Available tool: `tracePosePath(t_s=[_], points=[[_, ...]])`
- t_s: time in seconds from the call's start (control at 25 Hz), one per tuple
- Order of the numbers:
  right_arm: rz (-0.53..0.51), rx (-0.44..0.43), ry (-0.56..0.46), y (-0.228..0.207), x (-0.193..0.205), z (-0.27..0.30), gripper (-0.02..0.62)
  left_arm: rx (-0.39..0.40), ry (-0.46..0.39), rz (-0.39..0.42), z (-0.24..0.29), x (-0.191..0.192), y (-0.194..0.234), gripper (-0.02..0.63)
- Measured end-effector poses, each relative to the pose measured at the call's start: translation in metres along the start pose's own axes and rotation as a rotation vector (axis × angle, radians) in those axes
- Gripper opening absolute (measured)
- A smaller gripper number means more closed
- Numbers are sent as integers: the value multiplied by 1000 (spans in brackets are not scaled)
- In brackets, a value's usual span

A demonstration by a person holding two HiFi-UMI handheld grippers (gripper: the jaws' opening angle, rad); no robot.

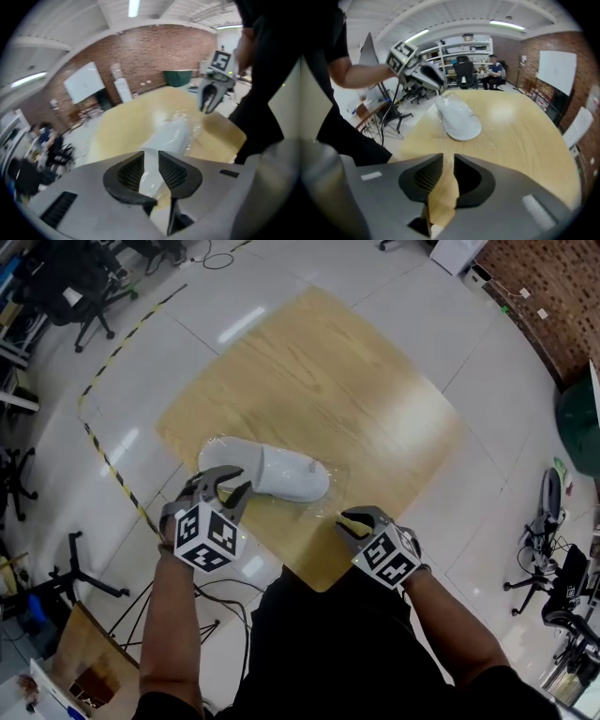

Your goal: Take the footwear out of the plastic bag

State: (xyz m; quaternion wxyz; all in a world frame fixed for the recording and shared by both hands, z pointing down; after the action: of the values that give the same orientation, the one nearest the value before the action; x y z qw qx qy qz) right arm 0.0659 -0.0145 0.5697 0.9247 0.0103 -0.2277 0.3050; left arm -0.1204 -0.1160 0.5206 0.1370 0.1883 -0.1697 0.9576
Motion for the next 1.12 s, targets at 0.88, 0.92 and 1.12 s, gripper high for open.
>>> tracePosePath(t_s=[0.88,0.92,1.12], points=[[-269,107,105,1,22,21,2,350,92,359,86,-53,-60,75],[-264,107,101,0,22,19,2,348,90,355,86,-53,-60,74],[-244,96,92,-1,25,12,2,357,78,338,84,-55,-60,72]])
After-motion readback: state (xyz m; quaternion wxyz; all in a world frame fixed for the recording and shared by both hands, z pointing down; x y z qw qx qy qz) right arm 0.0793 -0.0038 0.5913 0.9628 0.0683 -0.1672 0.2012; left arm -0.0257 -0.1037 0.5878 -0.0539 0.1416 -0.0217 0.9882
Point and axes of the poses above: the fingertips, and each gripper's own axes: z forward along the fingers, y to its left, x out of its underside, the point moved 2 cm from there along -z, backward along the fingers, and after that the axes turned 8 degrees about y, right-handed, at the moved point
